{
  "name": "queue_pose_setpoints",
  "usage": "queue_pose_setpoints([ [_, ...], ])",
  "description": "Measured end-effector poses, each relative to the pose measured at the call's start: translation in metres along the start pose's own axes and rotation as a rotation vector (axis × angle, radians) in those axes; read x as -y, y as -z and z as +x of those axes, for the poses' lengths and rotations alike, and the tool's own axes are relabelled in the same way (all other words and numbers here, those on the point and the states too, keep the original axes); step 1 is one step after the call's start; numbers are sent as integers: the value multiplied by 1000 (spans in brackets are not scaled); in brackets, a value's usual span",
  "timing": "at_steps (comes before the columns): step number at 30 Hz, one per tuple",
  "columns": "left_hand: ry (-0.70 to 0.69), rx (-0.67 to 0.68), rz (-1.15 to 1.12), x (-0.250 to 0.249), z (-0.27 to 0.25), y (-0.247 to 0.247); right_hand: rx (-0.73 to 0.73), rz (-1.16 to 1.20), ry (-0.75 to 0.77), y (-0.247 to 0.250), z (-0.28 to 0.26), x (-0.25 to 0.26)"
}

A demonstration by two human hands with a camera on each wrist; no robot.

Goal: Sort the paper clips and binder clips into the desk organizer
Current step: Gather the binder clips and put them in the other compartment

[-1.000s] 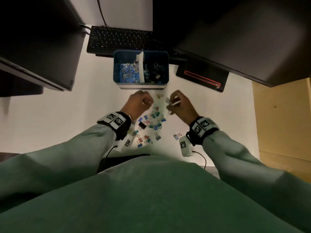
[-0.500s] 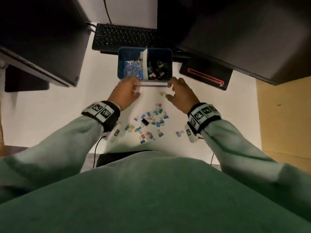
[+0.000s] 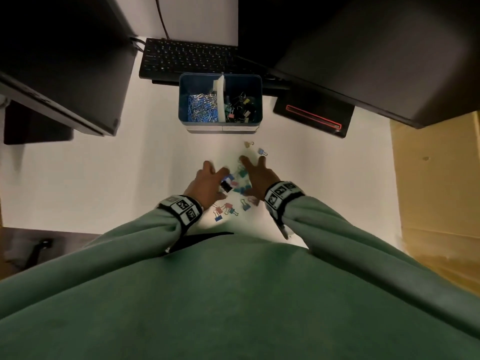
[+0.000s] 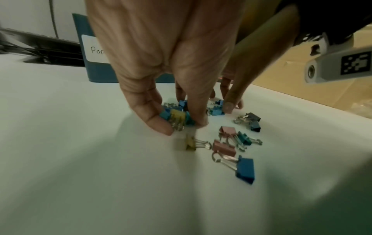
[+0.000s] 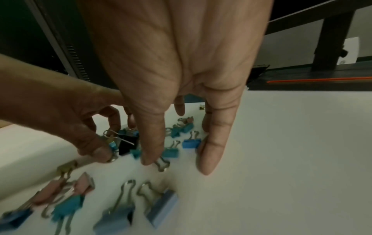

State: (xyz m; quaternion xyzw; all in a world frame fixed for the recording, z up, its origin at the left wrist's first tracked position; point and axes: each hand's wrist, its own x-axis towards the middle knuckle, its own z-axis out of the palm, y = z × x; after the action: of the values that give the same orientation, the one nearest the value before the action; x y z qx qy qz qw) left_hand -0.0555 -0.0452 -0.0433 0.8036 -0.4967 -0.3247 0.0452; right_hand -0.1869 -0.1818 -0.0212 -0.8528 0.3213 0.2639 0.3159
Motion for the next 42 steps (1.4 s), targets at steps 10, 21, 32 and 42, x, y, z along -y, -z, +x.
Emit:
queue_pose_setpoints([
  [10,36,-16,-238,13,20,13,-22,171,-10,3,16,-14],
  [21,-100,-254,-640,-43,36,120,-159,442,-23,1,8,-42],
  [32,-56,-214,-337,-35,36,88,-604,790,142,131,22,2],
  [42,96,57,49,-32,36,8,-420,192,192,95,15,5],
])
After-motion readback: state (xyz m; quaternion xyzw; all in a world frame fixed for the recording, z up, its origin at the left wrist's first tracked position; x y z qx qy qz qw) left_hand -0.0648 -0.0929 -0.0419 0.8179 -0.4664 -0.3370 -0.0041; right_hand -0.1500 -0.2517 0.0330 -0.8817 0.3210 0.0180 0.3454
